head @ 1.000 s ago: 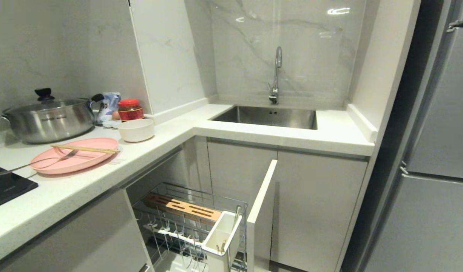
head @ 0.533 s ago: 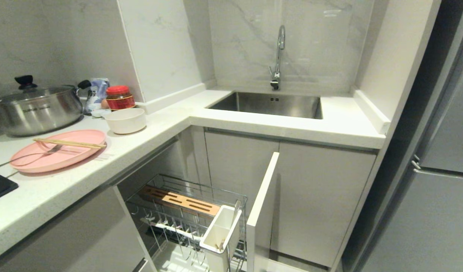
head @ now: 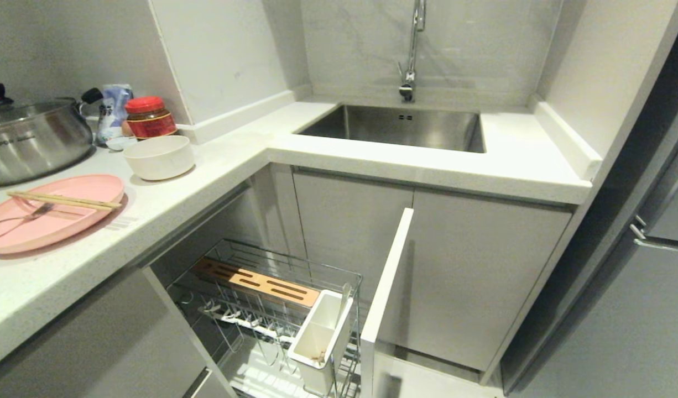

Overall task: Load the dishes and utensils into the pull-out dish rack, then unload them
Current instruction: Pick up the chopsticks and place it in the cupboard

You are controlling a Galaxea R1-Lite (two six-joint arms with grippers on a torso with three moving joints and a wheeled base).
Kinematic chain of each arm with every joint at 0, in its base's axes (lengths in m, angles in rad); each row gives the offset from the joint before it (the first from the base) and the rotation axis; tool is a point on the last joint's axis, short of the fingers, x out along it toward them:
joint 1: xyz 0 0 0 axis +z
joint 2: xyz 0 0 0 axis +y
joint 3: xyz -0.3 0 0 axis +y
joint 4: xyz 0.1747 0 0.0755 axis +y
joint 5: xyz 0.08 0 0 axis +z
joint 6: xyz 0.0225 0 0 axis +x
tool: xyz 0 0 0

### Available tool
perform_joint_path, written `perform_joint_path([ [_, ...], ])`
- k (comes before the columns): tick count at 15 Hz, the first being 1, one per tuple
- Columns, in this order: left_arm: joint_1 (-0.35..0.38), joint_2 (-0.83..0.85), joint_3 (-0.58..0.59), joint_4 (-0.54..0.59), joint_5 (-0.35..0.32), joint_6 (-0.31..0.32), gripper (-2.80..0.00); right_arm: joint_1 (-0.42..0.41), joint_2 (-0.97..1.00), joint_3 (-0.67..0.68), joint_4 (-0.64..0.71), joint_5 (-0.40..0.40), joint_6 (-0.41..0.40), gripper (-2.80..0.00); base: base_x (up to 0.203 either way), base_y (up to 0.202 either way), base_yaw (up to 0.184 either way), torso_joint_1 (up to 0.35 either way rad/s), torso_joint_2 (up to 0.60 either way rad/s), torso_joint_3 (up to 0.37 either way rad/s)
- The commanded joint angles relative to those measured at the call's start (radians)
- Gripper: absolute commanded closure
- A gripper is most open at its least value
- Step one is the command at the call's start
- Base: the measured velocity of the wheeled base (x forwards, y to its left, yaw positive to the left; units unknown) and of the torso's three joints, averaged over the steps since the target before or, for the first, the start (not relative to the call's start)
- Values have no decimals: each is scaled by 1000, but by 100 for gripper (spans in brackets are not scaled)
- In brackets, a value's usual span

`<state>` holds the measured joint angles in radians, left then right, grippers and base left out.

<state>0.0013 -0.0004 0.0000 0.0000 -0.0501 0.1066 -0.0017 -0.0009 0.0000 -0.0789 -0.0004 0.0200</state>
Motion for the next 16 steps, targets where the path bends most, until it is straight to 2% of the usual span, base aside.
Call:
perform_joint_path([
  [1,0,2,5,0,-1,1,0,0,1,26,-1,0,0,0,0,0,0,2,2,-194],
  [16,0,2,5,0,-1,2,0,0,1,26,-1,0,0,0,0,0,0,6,1,-197],
])
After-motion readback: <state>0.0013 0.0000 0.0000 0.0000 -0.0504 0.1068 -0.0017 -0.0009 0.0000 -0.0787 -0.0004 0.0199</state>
